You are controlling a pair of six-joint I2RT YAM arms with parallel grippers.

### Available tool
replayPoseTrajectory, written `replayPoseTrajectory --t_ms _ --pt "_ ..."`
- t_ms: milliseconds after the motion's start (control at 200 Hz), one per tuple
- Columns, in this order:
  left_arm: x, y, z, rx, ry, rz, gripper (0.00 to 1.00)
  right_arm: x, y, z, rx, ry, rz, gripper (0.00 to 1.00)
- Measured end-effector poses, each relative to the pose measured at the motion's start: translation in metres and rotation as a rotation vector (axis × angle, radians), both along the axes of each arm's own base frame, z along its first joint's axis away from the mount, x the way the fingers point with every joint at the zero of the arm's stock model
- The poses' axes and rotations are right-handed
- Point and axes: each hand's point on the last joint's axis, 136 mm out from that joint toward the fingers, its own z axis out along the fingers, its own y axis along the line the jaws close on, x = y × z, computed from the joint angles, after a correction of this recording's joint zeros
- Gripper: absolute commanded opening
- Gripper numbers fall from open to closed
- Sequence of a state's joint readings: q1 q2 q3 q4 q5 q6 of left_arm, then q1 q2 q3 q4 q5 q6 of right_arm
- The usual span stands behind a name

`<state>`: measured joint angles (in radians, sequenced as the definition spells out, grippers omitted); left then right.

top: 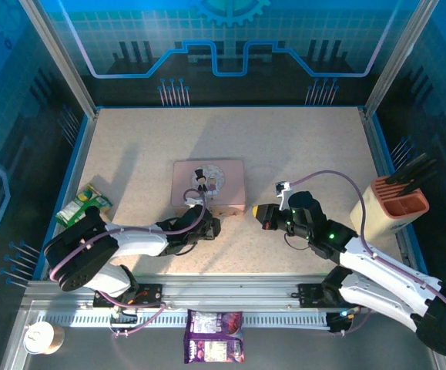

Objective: Unlock a padlock with a key

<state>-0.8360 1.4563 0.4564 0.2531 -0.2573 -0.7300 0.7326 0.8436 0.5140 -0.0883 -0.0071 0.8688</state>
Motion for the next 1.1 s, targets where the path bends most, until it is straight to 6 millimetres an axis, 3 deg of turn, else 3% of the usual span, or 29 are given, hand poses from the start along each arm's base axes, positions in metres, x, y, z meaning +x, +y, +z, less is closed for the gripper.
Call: replayPoseTrajectory --t_ms 290,715,981,1101 --pt "-0.003 0.004 0.007 -0.009 -0.014 -0.004 0.2 0.0 0.0 -0.001 0.014 0.014 -0.01 0.0" --pt "-0.008 0.001 0.016 -0.015 0.006 -0.015 0.08 -0.005 -0.004 -0.024 0.017 0.084 -0.038 0.0" --pt "-0.01 -0.002 0.019 -0.029 0.055 0.005 0.01 -0.007 -0.005 -0.023 0.043 0.093 -0.05 0.0" --pt "-0.01 -0.007 0.024 -0.045 0.091 0.021 0.0 -0.015 -0.008 -0.037 0.084 0.124 -0.066 0.0"
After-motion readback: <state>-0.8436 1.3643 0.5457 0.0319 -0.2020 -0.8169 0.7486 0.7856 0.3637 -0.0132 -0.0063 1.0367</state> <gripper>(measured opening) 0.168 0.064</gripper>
